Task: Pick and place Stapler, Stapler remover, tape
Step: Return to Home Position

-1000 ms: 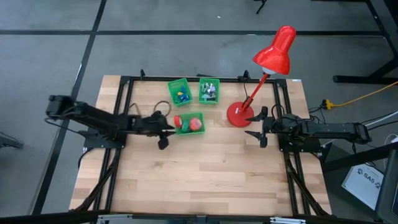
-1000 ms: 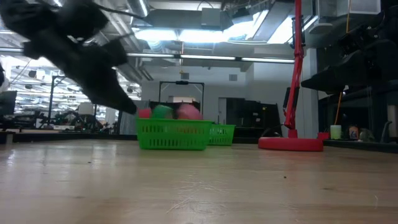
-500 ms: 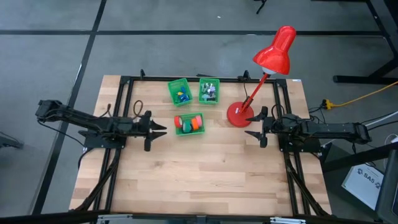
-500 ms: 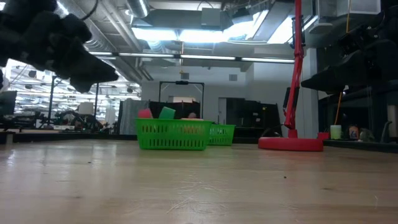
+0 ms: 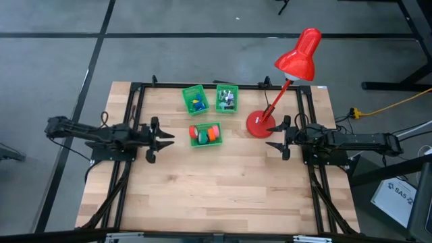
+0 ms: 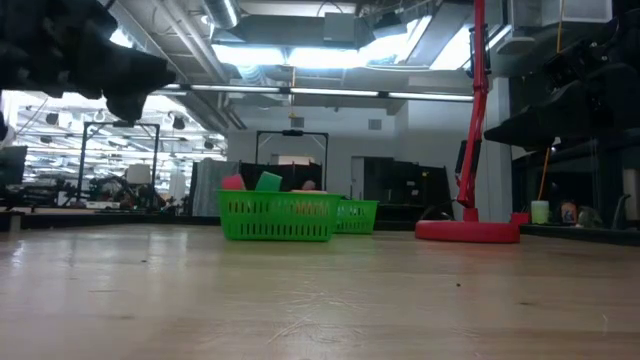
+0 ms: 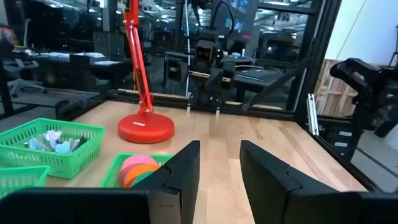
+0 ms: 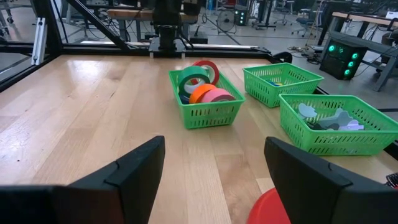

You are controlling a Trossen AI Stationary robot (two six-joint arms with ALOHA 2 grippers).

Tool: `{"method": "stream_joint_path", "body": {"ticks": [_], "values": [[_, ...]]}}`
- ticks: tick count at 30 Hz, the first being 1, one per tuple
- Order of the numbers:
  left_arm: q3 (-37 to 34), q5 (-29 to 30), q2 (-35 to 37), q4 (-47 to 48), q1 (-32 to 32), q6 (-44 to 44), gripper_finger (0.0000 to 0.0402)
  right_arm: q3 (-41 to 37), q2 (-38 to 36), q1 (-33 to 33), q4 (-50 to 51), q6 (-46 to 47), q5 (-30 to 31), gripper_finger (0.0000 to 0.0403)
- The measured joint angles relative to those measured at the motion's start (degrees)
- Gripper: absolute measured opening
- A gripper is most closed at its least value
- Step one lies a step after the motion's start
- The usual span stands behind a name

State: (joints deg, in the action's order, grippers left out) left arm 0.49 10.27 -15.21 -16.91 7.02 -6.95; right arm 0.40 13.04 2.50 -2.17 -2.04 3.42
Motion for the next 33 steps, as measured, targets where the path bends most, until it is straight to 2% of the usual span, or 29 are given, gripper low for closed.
{"method": "stream_joint_path", "body": {"ticks": [8,13,19,33], "values": [[0.03,-1.01,15.04,14.68,-1.47,-0.60,0.0108,0.00,0.00,0.00,0.00,0.00,0.00,0.0282],[0.93,-1.26,15.16,17.18,-2.30,0.26,0.0111,0.00,0.00,0.00,0.03,0.01,0.00,0.0282],[0.96,-1.07,14.08,17.29,-2.75,-3.24,0.0107,0.00,0.00,0.00,0.00,0.05,0.00,0.0282],[0.96,-0.99,14.10,17.23,-2.75,-2.90,0.0108,0.00,0.00,0.00,0.04,0.04,0.00,0.0282]]}}
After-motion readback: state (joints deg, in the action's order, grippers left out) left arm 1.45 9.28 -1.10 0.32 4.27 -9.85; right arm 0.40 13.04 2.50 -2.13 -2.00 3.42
